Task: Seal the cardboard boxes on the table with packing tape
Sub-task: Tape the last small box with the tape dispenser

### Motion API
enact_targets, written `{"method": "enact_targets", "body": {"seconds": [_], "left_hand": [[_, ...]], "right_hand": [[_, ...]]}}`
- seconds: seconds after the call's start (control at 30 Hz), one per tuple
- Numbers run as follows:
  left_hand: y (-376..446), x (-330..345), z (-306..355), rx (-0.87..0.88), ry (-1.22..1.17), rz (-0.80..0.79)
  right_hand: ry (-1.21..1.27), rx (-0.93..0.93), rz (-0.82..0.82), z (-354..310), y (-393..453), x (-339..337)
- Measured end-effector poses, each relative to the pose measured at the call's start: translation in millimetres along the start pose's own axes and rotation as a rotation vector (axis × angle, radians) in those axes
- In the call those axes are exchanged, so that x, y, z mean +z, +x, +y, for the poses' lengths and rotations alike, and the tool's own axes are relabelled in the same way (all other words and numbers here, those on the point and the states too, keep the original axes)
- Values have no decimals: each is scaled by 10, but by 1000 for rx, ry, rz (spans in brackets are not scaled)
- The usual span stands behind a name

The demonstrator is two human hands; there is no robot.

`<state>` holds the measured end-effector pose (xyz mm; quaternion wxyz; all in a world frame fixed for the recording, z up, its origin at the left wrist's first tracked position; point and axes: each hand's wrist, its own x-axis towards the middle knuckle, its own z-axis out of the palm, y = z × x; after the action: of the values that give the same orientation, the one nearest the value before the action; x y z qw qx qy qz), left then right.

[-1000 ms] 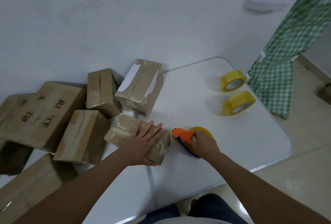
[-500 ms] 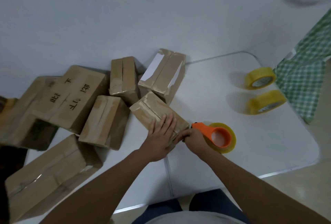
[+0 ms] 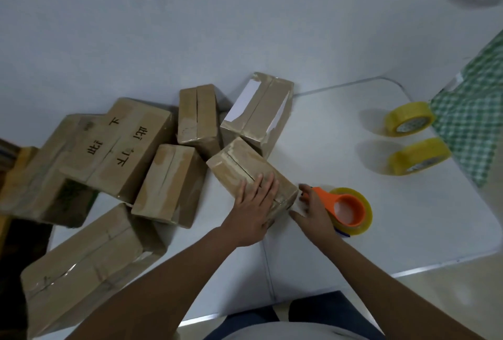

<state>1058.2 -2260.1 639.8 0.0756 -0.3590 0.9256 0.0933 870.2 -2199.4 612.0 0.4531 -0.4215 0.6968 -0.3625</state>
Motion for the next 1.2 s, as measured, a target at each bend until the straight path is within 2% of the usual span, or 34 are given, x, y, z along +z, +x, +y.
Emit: {"method": "enact_targets", "body": {"seconds": [0.07, 0.17, 0.2, 0.27, 0.37, 0.57, 0.63, 0.8, 0.87, 0.9, 1.0, 1.03, 1.1, 1.13, 1.2], "left_hand": [[-69, -8, -85, 68, 26, -7], [-261, -92, -333, 178, 22, -66], [-336, -103, -382, 182, 5, -42], [-457, -44, -372, 120, -26, 32], [-511, 128, -264, -10, 50, 97], [-480, 155, -227, -48, 158, 133], [-504, 95, -243, -24, 129, 149], [-644, 42, -266, -18, 8, 177], [-715, 133, -265, -27, -6, 173], [-741, 182, -255, -24, 16, 187], [-747, 253, -202, -21, 70, 196], [-745, 253, -186, -35, 72, 191], [-749, 250, -164, -57, 75, 198], [-755, 250, -157, -57, 80, 211], [-761, 232, -173, -48, 97, 230]], "right_hand": [[-42, -71, -120, -114, -51, 14], [-175, -141, -180, -170, -138, 77], [-211, -159, -210, -173, -167, 95], [-263, -168, -276, -167, -216, 140], [-363, -212, -312, -166, -252, 239], [-449, -209, -361, -195, -247, 216], [-438, -207, -272, -135, -244, 143], [-748, -138, 235, 130, -179, -293], [-828, -45, 292, 254, -140, -442], [-831, 12, 273, 272, -113, -493], [-792, 238, 42, 393, -117, -509], [-780, 288, 23, 435, -137, -507], [-679, 348, 54, 479, 4, -501], [-629, 364, 17, 479, 140, -492], [-619, 319, -155, 326, 524, -418]]}}
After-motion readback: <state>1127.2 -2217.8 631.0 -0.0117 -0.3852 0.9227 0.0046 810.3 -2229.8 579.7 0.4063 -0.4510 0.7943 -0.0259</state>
